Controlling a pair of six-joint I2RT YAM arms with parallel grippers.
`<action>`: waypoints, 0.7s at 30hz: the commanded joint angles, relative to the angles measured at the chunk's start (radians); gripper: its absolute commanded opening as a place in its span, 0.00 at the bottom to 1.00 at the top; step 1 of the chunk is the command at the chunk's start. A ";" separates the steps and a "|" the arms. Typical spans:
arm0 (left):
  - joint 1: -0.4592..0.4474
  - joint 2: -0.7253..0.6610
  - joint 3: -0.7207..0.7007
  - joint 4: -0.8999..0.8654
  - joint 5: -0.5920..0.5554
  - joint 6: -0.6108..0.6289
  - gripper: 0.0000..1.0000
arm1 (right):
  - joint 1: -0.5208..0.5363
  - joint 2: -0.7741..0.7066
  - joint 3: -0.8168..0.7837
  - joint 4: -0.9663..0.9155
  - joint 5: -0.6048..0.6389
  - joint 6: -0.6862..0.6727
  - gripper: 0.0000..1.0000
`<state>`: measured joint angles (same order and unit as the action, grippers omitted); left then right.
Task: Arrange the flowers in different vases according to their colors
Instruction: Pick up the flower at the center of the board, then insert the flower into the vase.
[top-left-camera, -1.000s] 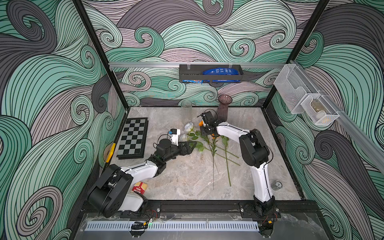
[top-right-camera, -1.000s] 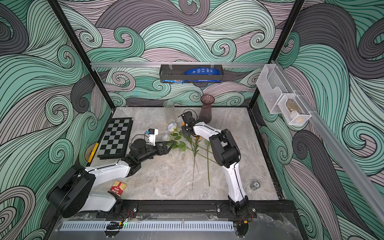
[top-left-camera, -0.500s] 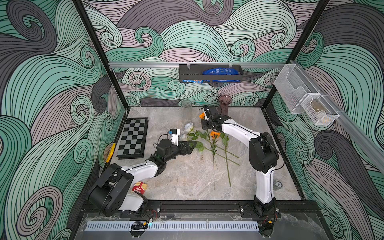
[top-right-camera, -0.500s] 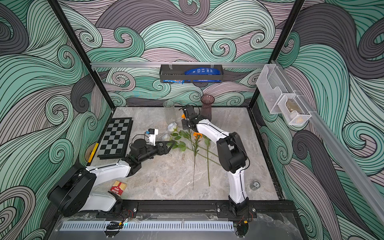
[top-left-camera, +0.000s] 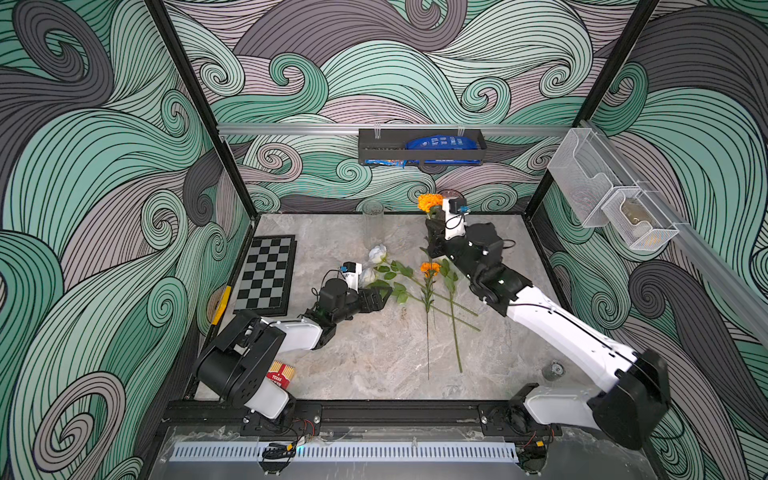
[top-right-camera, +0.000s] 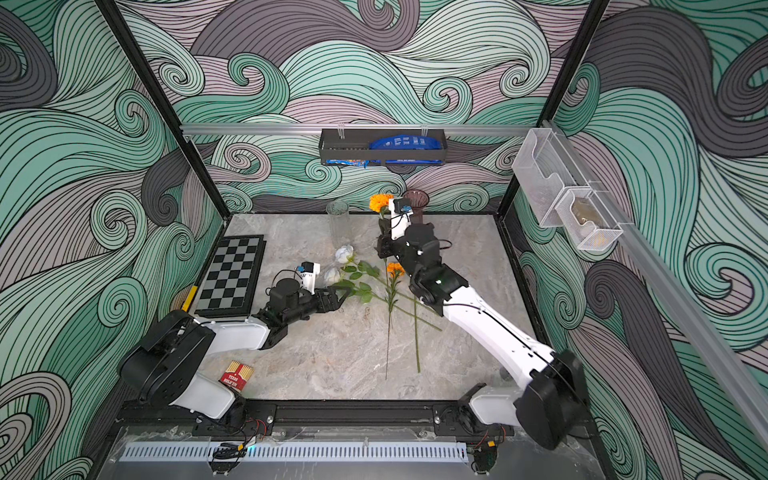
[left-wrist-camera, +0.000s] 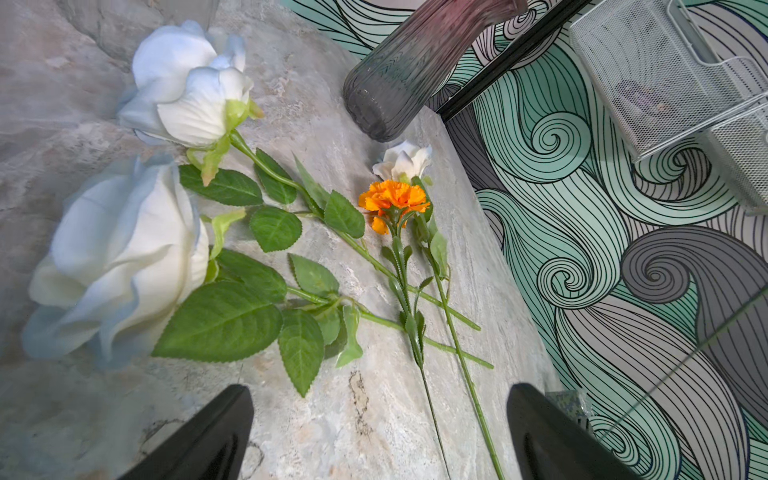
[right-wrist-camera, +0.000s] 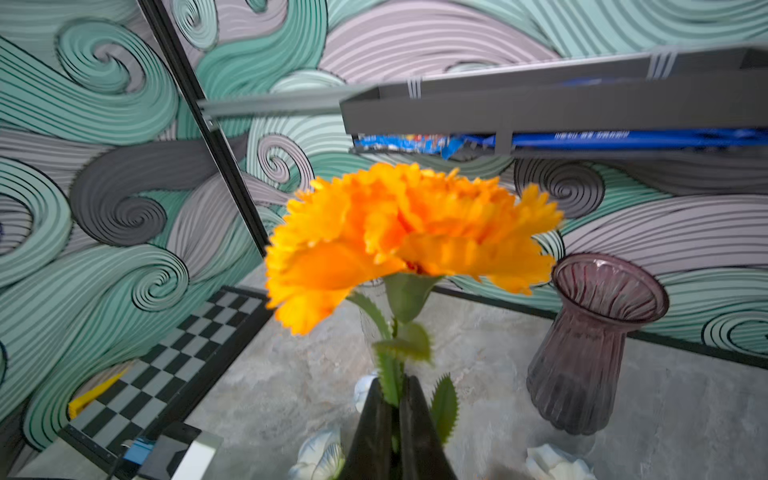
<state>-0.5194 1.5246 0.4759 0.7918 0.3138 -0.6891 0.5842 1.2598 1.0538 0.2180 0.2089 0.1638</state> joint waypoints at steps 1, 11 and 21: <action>-0.003 0.004 -0.014 0.135 0.011 -0.002 0.99 | 0.000 -0.050 -0.068 0.223 -0.051 -0.025 0.00; -0.010 -0.161 -0.046 0.042 -0.220 0.002 0.98 | 0.001 0.170 0.211 0.327 -0.091 0.000 0.00; -0.001 -0.434 -0.190 -0.019 -0.570 0.012 0.99 | -0.001 0.623 0.807 0.237 -0.086 -0.161 0.00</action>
<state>-0.5240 1.0931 0.3080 0.7658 -0.1905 -0.6975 0.5838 1.8027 1.7248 0.4938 0.1291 0.0750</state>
